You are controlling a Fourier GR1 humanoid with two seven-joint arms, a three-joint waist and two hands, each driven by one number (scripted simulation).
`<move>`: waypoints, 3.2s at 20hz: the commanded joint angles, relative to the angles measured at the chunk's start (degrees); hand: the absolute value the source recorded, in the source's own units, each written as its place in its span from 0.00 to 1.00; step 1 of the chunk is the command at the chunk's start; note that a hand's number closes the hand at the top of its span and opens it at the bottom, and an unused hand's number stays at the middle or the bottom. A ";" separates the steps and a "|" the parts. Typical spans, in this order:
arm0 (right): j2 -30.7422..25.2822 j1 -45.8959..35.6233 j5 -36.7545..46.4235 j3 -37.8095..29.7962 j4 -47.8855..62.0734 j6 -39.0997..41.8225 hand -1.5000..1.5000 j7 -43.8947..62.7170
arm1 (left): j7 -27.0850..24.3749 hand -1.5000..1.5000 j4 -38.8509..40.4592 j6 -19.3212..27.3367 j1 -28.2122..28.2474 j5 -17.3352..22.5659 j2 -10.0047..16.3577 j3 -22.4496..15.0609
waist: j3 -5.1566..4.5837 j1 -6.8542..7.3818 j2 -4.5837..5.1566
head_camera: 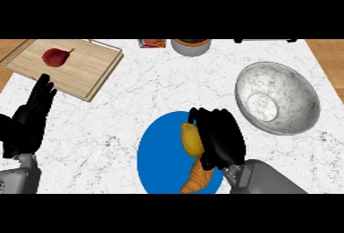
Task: Pick the lemon from the plate and place it in the bowl
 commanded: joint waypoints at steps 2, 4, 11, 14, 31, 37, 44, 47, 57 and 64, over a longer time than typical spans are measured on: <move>-1.78 -1.90 6.05 -4.46 -15.72 -0.92 1.00 7.93 | -0.13 0.50 -0.29 -0.22 0.98 -0.23 0.04 -0.02 | -0.02 -0.52 -0.25; -2.76 -2.56 5.45 -8.79 -19.97 -0.32 1.00 8.88 | -0.75 0.50 -0.24 -1.44 1.00 0.72 1.04 0.96 | -0.01 -0.07 0.07; -5.49 -0.15 -0.95 -23.19 -26.56 7.20 1.00 7.86 | 0.13 0.50 -2.52 -1.58 1.45 0.09 -0.03 0.37 | 0.02 1.18 0.51; -4.67 -2.38 -4.45 -28.93 -24.14 9.05 1.00 5.48 | -1.53 0.50 3.51 -0.23 -2.43 -1.13 -1.61 0.26 | 0.00 1.07 0.62; -6.10 -5.50 -10.24 -46.55 23.14 -8.86 1.00 -35.84 | 3.83 0.50 -1.52 0.03 -3.69 -3.31 -2.29 -1.04 | 0.05 1.90 0.82; -9.75 -8.55 -4.94 -44.96 37.07 -2.48 1.00 -30.27 | -0.05 0.50 -0.69 -1.83 -0.89 -1.80 -2.07 0.16 | 0.01 2.67 1.09; -9.01 -10.82 -11.46 -49.65 52.34 -1.96 0.00 -48.63 | -1.62 0.50 1.17 -3.68 -1.72 -0.82 -0.94 1.56 | 0.06 2.34 1.05; -9.80 -11.75 -18.40 -56.00 52.25 -1.07 0.00 -53.22 | 0.09 0.50 1.71 -1.89 -3.59 -2.44 -2.27 0.17 | 0.11 1.87 1.06; -15.59 -10.13 -43.26 -77.96 53.60 10.71 0.00 -57.66 | -0.13 0.50 1.79 -1.16 -3.08 -2.69 -2.02 1.17 | 0.12 0.60 0.82; -26.49 -3.77 -46.71 -81.31 63.21 23.40 0.00 -63.04 | -0.61 0.50 0.41 -3.90 -0.86 -0.96 -0.66 2.43 | 0.08 1.48 0.83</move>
